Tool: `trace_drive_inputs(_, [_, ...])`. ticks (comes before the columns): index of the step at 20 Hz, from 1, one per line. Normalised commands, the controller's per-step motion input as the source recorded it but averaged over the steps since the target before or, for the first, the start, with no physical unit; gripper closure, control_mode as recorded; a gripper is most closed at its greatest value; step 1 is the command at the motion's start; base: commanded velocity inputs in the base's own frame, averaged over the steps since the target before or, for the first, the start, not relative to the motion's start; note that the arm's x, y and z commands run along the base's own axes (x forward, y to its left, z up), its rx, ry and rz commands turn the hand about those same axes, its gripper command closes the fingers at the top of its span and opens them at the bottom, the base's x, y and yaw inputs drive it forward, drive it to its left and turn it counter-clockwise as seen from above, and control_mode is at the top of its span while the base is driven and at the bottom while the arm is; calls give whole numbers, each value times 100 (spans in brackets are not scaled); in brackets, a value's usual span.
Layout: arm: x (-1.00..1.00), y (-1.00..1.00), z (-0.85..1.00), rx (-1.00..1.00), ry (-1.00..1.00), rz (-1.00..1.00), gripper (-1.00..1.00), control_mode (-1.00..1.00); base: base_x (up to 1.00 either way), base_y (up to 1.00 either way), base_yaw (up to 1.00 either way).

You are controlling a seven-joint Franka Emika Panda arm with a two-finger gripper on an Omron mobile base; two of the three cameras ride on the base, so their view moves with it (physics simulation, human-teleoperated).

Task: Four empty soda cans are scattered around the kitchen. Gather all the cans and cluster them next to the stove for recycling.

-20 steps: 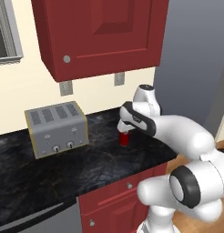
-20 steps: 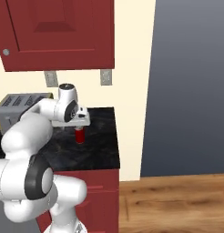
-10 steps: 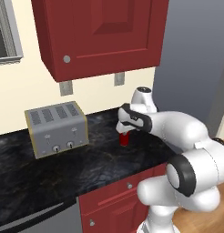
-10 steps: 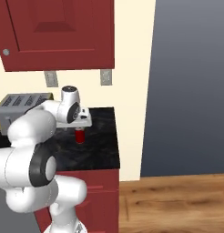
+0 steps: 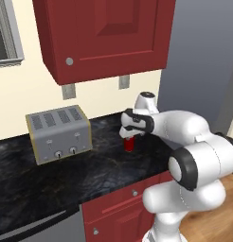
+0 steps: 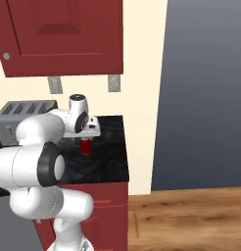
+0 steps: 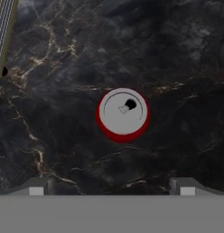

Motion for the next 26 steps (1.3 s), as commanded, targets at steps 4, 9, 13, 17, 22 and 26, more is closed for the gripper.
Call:
trace_drive_inputs(4, [23, 4, -15, 0, 0, 0, -100, -100, 0, 0, 0])
trace_drive_inputs(9, [24, 5, -14, 0, 0, 0, -100, -100, 0, 0, 0])
trace_drive_inputs(13, [22, 1, -14, 0, 0, 0, -100, -100, 0, 0, 0])
trace_drive_inputs(17, [16, 2, -16, 0, 0, 0, -100, -100, 0, 0, 0])
trace_drive_inputs(22, [11, 2, -15, 0, 0, 0, -100, -100, 0, 0, 0])
trace_drive_inputs(26, [8, 1, -15, 0, 0, 0, -100, -100, 0, 0, 0])
